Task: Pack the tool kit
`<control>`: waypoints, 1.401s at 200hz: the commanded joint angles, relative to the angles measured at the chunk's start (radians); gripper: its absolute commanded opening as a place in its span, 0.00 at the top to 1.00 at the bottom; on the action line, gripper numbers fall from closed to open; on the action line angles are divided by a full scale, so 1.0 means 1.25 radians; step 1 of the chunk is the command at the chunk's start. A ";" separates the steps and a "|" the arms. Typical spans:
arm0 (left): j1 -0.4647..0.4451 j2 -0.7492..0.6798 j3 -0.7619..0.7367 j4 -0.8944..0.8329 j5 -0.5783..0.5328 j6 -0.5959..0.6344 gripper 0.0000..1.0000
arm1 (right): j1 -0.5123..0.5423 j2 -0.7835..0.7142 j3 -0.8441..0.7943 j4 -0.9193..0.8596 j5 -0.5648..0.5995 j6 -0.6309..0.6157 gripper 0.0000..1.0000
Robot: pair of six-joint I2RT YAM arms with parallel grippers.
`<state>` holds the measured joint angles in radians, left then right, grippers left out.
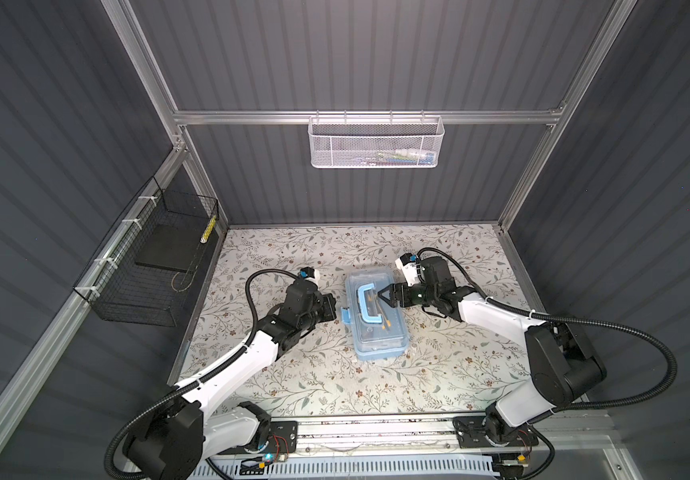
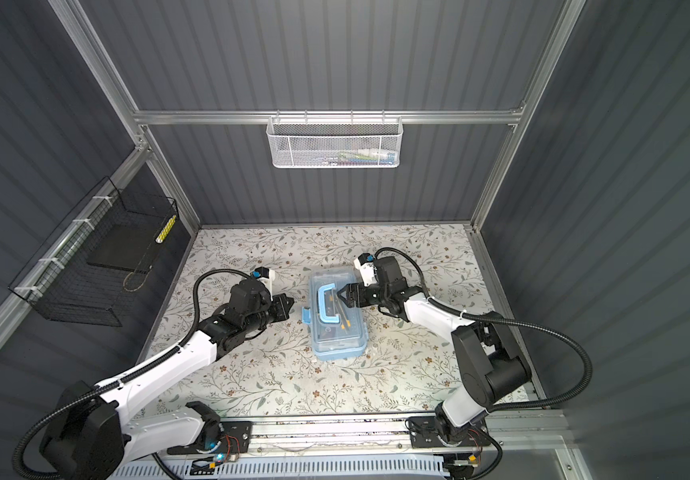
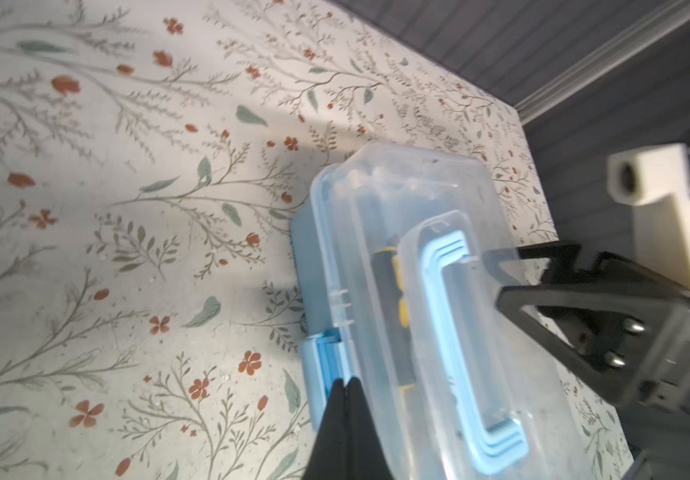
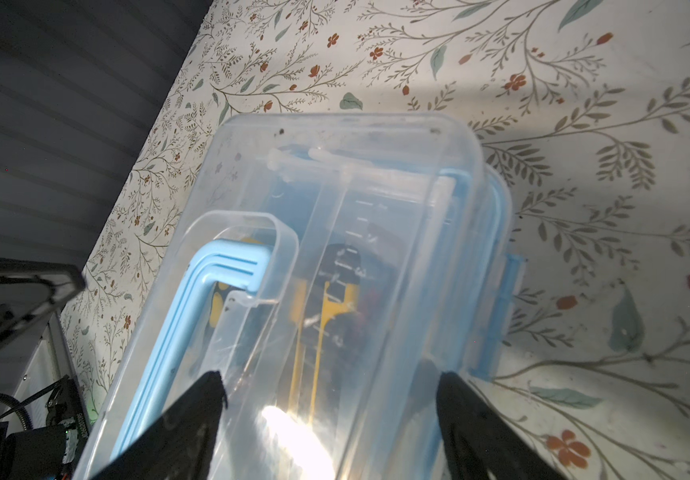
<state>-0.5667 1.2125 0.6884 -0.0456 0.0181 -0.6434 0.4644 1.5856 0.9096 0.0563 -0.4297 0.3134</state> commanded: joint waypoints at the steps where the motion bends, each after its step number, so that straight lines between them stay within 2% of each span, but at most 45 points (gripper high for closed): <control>1: 0.008 0.030 -0.031 -0.008 0.004 -0.003 1.00 | 0.008 0.018 -0.031 -0.101 0.014 -0.020 0.19; 31: 0.011 0.044 -0.048 0.023 0.006 -0.010 1.00 | 0.008 0.018 -0.033 -0.101 0.013 -0.018 0.19; 94: 0.011 0.130 -0.027 0.084 0.074 0.003 1.00 | 0.008 0.013 -0.039 -0.095 0.013 -0.010 0.19; 150: 0.011 0.132 -0.018 0.105 0.088 0.003 1.00 | 0.008 0.020 -0.034 -0.093 0.010 -0.009 0.19; 196: 0.011 0.170 -0.019 0.168 0.146 -0.014 1.00 | 0.006 0.016 -0.039 -0.092 0.011 -0.009 0.19; 280: 0.005 0.134 -0.022 0.223 0.165 -0.037 1.00 | 0.006 0.022 -0.042 -0.084 0.004 -0.005 0.19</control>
<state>-0.5556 1.4067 0.6403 0.1860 0.1936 -0.6697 0.4644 1.5818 0.9031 0.0624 -0.4313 0.3153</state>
